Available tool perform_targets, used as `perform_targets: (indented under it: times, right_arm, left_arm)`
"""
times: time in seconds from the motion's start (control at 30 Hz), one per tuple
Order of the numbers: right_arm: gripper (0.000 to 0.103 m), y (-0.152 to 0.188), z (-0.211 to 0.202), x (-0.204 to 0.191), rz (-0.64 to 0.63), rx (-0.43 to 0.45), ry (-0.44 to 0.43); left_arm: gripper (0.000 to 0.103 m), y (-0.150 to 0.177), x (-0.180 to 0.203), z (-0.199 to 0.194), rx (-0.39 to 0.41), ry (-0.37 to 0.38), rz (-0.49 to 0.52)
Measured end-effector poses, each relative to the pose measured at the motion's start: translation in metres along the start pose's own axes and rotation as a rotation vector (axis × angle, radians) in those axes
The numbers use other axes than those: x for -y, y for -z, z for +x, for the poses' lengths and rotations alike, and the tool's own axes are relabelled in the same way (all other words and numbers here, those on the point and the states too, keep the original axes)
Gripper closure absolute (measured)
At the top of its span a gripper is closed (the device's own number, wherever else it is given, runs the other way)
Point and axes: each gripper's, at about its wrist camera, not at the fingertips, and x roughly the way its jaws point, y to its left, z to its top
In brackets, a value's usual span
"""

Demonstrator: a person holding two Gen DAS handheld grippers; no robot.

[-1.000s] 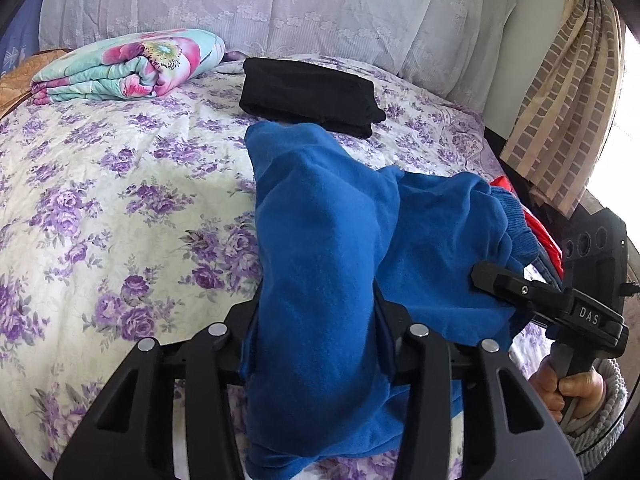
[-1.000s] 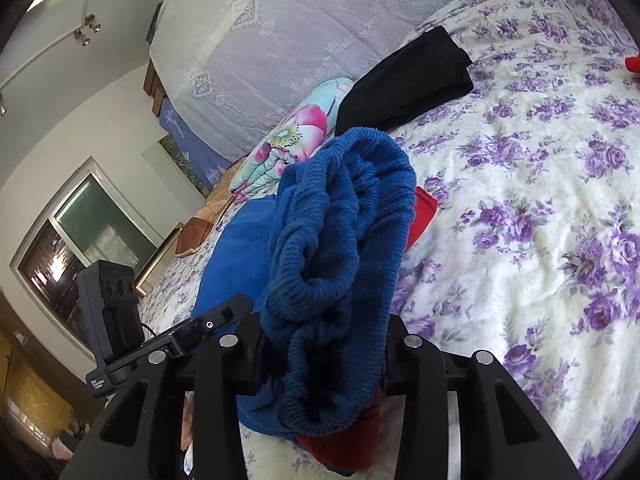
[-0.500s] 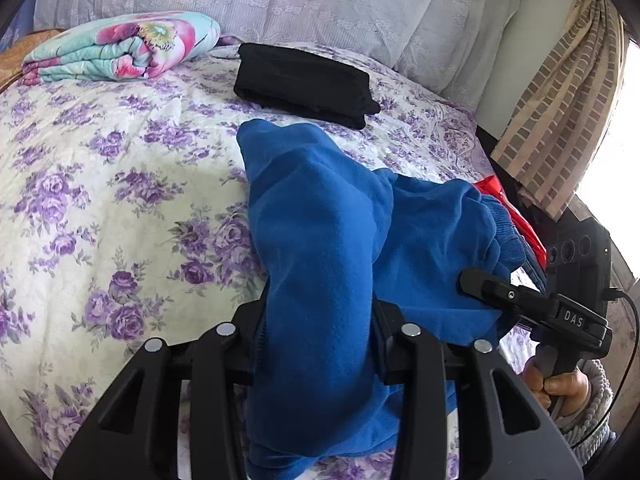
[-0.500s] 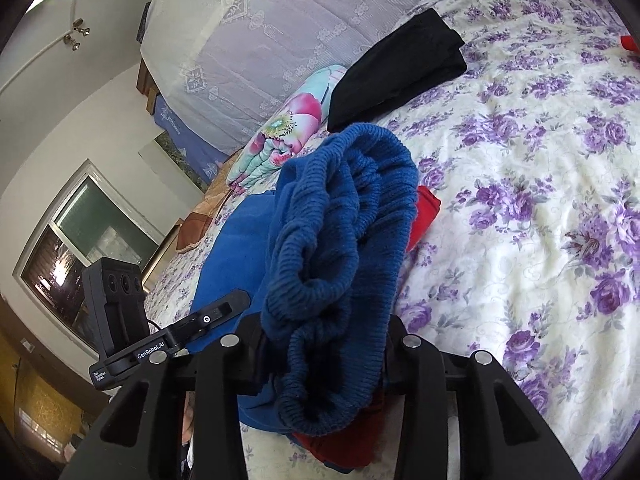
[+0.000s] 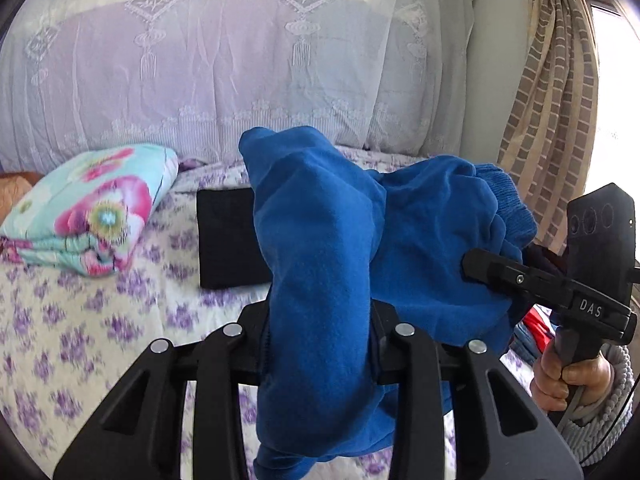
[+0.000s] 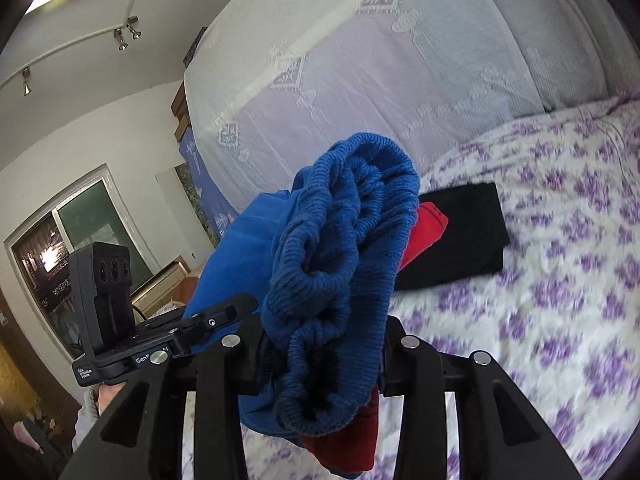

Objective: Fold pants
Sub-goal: 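Carry the bundle with both tools onto the folded black cloth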

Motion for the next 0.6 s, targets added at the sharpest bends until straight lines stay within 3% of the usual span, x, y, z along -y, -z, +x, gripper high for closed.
perform_targets:
  times: [0.13,0.23,0.4,0.6]
  right_arm:
    - [0.065,-0.055,0.031,0.017,-0.004,0.039,0.021]
    - [0.065,-0.077,0.055,0.033,0.003,0.056,0.026]
    - [0.065,-0.09,0.103,0.077,0.044,0.042,0.037]
    - [0.065,-0.081,0.158,0.131,0.127,0.01,0.046]
  left_arm:
    - [0.07,-0.061,-0.004,0.026,0.042,-0.043,0.017]
    - [0.07,-0.086,-0.011,0.05,0.053,-0.073,0.024]
    - [0.07,-0.106,-0.029,0.101,0.019,-0.096,0.02]
    - [0.07,-0.104,-0.054,0.169,-0.035,-0.103,-0.014]
